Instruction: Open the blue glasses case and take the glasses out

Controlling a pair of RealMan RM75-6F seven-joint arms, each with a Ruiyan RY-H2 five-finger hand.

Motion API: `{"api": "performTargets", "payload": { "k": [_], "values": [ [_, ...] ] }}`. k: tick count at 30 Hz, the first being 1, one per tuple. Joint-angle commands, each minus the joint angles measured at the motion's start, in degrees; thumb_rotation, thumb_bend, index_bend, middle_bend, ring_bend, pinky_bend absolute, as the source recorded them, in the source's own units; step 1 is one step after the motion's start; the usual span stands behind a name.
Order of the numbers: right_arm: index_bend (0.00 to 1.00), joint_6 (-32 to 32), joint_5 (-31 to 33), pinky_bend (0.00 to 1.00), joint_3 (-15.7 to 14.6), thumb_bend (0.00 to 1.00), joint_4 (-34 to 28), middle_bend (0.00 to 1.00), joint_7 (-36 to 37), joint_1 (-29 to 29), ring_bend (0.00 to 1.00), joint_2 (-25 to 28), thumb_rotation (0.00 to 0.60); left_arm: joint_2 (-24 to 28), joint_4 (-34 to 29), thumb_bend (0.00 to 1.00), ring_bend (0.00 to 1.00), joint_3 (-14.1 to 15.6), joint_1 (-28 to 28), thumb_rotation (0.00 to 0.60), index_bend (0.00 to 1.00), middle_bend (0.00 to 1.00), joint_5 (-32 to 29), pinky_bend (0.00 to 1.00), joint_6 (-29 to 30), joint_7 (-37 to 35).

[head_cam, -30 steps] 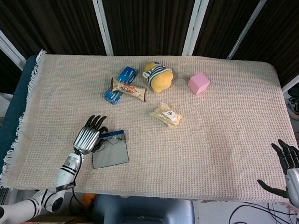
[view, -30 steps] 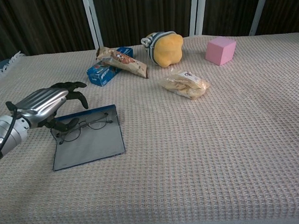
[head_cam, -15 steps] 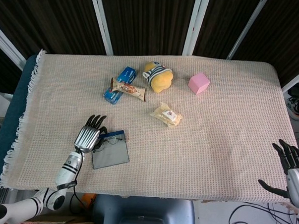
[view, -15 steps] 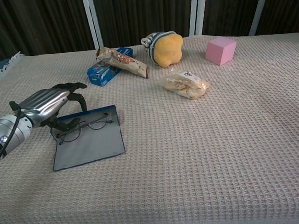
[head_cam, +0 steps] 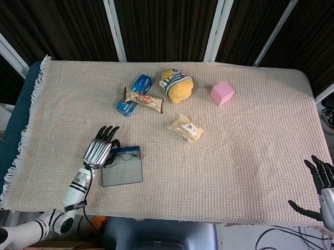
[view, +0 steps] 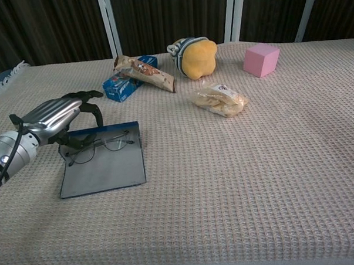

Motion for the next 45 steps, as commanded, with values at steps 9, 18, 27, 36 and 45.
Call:
{"api": "performTargets", "payload": {
  "k": [9,18,27,36,45],
  "values": [
    [0.00,0.2,-0.1,0.04,0.0,0.18,0.2,0.00,0.4,-0.1,0.00,0.1,0.600,-1.7,-0.7,0.41,0.00,-2.5,0.3,0.600,0.47,0.07,-1.2,0.05,3.1,-3.8],
    [0.00,0.3,-0.1,0.04,0.0,0.18,0.2,0.00,0.4,-0.2,0.00,0.1,0.600,-2.7,-0.2,0.41,0.00,-4.0,0.5,0.600,0.48,0.09,-2.8,0.05,3.0,-8.2],
    [0.00,0.3,-0.2,0.04,-0.1,0.18,0.2,0.00,0.2,-0.2,0.00,0.0,0.600,-2.3,-1.8,0.41,0.00,-4.8,0.8,0.600,0.48,0.09,-3.9,0.05,3.0,-10.0],
    [0.00,0.2,-0.1,0.04,0.0,0.18,0.2,0.00,0.2,-0.2,0.00,0.0,0.600,-1.8,-2.6,0.41,0.00,-4.9,1.2,0.600,0.44,0.09,-3.6,0.04,4.3,-10.0],
    [0.00,0.3,-0.2,0.04,0.0,0.18,0.1,0.00,0.0,-0.2,0.00,0.0,0.600,-2.1,-2.6,0.41,0.00,-4.7,1.5,0.600,0.43,0.09,-2.9,0.03,6.5,-8.3]
  ]
}}
